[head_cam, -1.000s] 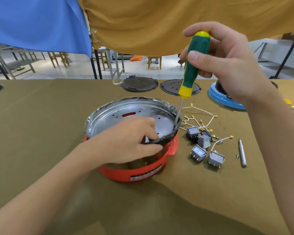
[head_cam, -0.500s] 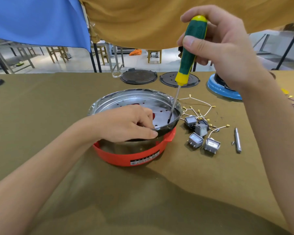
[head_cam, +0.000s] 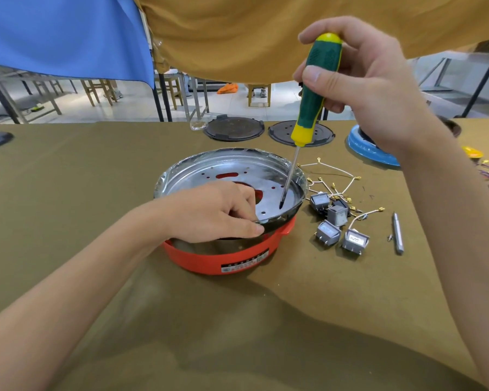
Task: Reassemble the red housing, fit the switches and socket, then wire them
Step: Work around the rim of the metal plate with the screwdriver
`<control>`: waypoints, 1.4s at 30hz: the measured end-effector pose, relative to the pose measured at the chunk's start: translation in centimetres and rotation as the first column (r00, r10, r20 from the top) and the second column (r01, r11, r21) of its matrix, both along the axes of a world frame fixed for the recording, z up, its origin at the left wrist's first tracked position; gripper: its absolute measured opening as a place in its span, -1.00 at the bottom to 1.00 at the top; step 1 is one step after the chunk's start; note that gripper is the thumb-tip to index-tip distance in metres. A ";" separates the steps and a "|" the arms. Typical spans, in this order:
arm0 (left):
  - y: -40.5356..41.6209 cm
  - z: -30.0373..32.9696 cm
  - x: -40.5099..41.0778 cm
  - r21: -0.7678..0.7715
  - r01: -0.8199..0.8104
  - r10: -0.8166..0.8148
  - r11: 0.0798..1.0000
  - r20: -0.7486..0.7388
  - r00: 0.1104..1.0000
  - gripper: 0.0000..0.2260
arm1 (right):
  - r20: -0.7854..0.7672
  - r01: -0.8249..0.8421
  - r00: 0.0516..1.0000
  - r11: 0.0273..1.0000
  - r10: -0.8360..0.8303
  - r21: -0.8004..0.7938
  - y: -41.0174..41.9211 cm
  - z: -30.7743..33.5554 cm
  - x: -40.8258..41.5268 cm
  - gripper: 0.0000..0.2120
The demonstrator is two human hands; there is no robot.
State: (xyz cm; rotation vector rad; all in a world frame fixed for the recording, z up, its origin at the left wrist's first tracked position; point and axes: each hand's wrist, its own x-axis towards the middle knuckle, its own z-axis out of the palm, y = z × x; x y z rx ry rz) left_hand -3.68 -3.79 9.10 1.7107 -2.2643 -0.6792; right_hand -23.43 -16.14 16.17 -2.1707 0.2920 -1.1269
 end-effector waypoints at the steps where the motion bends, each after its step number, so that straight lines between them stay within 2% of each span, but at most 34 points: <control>1: 0.0 -0.1 0.0 0.002 -0.004 0.004 1.000 0.003 1.000 -0.59 | -0.002 0.000 1.000 1.000 0.000 0.002 0.0 0.0 0.1 -0.72; 15: -0.3 -0.2 0.1 -0.007 -0.029 0.029 1.000 0.008 1.000 -0.61 | -0.005 0.005 1.000 1.000 -0.005 -0.007 0.2 0.2 0.0 -0.72; 19: -0.3 -0.7 -0.1 -0.017 -0.022 0.023 1.000 0.058 0.998 -0.61 | -0.003 0.008 1.000 1.000 -0.008 -0.011 0.1 0.3 0.1 -0.72; 24: 0.1 -0.2 0.1 -0.004 -0.039 0.039 0.999 -0.013 0.999 -0.63 | -0.001 0.014 1.000 1.000 -0.014 -0.012 0.1 0.4 0.0 -0.72; 42: 0.1 -0.2 -0.1 0.011 -0.034 0.034 0.999 -0.004 0.999 -0.61 | -0.003 0.015 1.000 1.000 -0.015 -0.017 -0.1 0.4 0.5 -0.71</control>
